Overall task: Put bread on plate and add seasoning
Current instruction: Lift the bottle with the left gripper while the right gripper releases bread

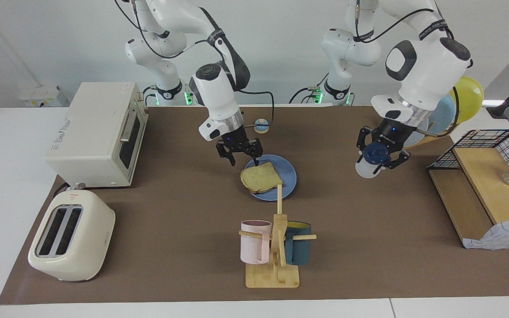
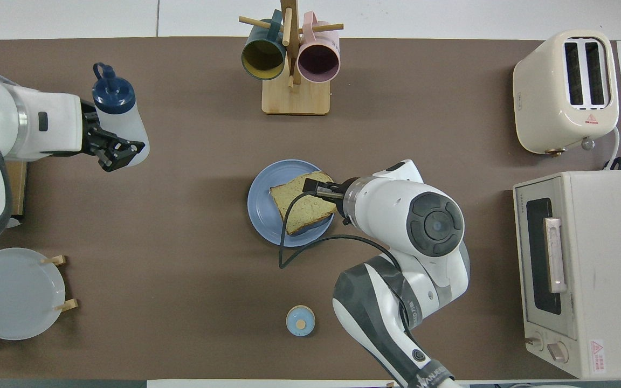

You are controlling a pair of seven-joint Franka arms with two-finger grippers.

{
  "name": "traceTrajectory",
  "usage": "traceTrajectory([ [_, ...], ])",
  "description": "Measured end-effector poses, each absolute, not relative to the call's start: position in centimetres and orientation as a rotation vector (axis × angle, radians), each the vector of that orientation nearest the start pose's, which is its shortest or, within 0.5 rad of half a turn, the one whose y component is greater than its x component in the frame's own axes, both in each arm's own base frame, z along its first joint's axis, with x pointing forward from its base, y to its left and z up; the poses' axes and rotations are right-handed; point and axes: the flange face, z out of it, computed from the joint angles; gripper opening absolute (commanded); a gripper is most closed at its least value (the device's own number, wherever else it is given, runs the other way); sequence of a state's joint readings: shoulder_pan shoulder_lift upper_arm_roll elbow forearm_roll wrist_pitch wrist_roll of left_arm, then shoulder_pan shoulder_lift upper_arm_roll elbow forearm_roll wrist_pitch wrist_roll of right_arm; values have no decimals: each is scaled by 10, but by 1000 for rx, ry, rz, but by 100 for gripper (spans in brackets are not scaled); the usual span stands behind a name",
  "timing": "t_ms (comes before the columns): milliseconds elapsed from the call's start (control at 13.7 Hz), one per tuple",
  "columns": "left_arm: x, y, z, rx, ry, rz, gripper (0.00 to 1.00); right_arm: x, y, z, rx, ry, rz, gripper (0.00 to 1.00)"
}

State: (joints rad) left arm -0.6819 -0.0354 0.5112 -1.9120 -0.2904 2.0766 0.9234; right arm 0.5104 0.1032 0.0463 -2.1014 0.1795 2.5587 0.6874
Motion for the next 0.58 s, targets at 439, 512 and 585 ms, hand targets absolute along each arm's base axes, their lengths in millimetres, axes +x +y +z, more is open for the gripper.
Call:
traceTrajectory([
  [439,498,-119,518,-2668,2022,-340,0,496,327,449,-2795,343,-194,100],
  [512,488,-132,519,-2617,2071,-309,0,498,329,471,-2773,369,-109,100],
  [585,479,-144,517,-2577,2112,-288,0,498,330,496,-2741,385,-39,100],
])
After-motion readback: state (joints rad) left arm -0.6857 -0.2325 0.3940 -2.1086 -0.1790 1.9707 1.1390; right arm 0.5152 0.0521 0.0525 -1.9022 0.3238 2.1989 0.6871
